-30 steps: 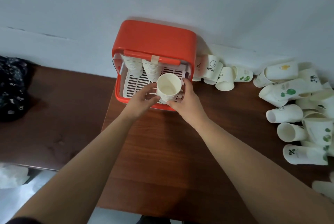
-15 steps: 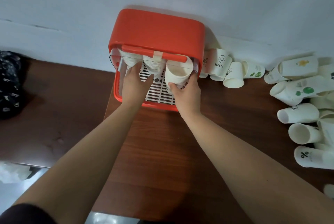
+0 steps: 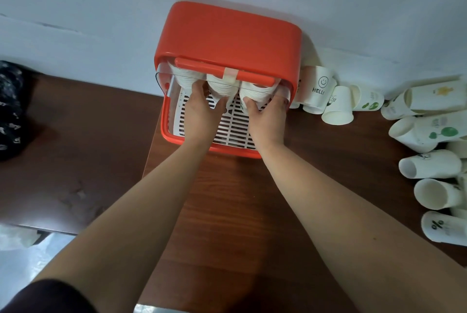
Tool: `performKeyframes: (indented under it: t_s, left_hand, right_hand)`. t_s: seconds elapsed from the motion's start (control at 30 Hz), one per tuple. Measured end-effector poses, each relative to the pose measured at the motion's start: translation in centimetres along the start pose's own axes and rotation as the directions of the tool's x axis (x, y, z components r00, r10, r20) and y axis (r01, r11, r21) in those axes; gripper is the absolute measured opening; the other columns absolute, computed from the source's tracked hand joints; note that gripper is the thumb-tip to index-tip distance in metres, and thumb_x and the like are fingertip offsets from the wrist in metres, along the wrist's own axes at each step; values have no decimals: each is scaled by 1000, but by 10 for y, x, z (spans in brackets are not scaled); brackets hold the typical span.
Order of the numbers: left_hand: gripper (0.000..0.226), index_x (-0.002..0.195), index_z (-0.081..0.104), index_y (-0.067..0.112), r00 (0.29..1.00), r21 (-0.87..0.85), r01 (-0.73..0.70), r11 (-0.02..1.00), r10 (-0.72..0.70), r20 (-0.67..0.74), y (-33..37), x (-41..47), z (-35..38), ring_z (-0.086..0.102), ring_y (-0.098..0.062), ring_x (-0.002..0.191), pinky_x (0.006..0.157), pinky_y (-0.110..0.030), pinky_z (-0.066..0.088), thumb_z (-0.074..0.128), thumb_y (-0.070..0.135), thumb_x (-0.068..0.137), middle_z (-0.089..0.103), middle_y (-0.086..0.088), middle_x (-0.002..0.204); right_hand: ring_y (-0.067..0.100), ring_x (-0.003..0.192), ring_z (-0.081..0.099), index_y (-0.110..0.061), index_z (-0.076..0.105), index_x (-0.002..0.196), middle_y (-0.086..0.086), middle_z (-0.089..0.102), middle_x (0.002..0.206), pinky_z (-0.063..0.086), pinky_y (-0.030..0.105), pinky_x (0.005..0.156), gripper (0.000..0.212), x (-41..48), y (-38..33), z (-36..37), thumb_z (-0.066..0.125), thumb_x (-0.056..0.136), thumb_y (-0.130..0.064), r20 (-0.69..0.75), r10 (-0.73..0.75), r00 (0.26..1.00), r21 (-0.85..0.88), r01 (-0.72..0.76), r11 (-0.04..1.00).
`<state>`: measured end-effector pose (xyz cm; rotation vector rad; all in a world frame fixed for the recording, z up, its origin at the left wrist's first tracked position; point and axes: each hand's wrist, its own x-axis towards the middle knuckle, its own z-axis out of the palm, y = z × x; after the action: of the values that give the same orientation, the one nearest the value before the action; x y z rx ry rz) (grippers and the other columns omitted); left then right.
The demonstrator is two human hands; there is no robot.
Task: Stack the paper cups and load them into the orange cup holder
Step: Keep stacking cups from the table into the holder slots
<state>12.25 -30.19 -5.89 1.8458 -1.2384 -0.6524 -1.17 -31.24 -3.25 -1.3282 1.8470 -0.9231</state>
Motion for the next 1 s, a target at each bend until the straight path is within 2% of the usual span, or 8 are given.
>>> performKeyframes:
  t_s: [0.17, 0.27, 0.37, 0.53, 0.63, 0.73, 0.87, 1.0]
  left_hand:
    - [46, 128, 52, 9, 999, -11, 31, 999, -31, 23, 4, -5, -8, 63, -12, 112, 94, -28, 53, 73, 21, 89, 66, 1, 120]
    - [38, 125, 55, 12, 995, 43, 87, 995, -89, 45, 10, -18, -23, 60, -13, 111, 94, -29, 50, 67, 26, 91, 63, 3, 118]
    - [29, 118, 60, 12, 985, 95, 57, 994, -72, 156, 14, -43, -39, 58, -13, 107, 95, -34, 51, 63, 27, 93, 62, 3, 113]
    - [16, 109, 60, 19, 840, 61, -195, 979, 135, 526, 46, -76, -28, 61, -9, 99, 87, -35, 54, 63, 24, 95, 64, 5, 104]
    - [16, 109, 62, 16, 756, -35, -250, 968, 217, 617, 91, -81, 12, 61, -4, 93, 85, -27, 50, 65, 18, 93, 66, 3, 101]
    - [24, 115, 61, 11, 792, -73, -263, 962, 259, 553, 134, -74, 62, 62, -15, 99, 90, -32, 49, 65, 14, 91, 65, -4, 108]
    - [41, 122, 58, 3, 864, 110, -338, 935, 262, 431, 159, -53, 118, 52, -32, 115, 99, -41, 44, 61, 17, 84, 51, -16, 124]
    - [48, 127, 42, -5, 954, 232, -126, 965, 54, 294, 159, -26, 155, 51, -42, 116, 96, -43, 41, 59, 18, 88, 45, -24, 128]
  right_hand:
    - [27, 130, 53, -7, 36, 146, 10, 53, 139, 45, 36, 107, 67, -4, 3, -3, 72, 91, -20, 87, 49, 995, -51, -45, 998]
    - [21, 130, 54, -10, 42, 145, 5, 55, 143, 43, 27, 104, 57, -23, 6, -30, 66, 94, -22, 254, 52, 966, -132, -19, 991]
    - [17, 125, 58, -12, 53, 137, 3, 62, 135, 47, 35, 107, 47, -40, 17, -79, 65, 95, -27, 365, 59, 929, -216, 22, 976]
    - [24, 124, 57, -6, 55, 136, 9, 61, 135, 44, 36, 104, 52, -7, 51, -172, 65, 93, -33, 193, 128, 973, -437, -32, 899]
    - [27, 119, 58, -2, 54, 132, 12, 61, 130, 42, 33, 92, 47, 24, 60, -207, 62, 95, -30, 123, 137, 983, -447, -69, 892]
    - [22, 102, 59, -1, 53, 129, 8, 62, 114, 40, 30, 79, 44, 55, 68, -216, 59, 96, -29, 112, 184, 977, -410, -123, 904]
    - [33, 95, 63, -1, 55, 114, 12, 64, 99, 44, 34, 70, 43, 86, 88, -208, 54, 92, -38, 95, 252, 963, -359, -202, 911]
    - [30, 98, 62, -2, 56, 121, 11, 64, 107, 45, 33, 73, 55, 104, 103, -190, 54, 92, -48, 98, 379, 920, -279, -340, 898]
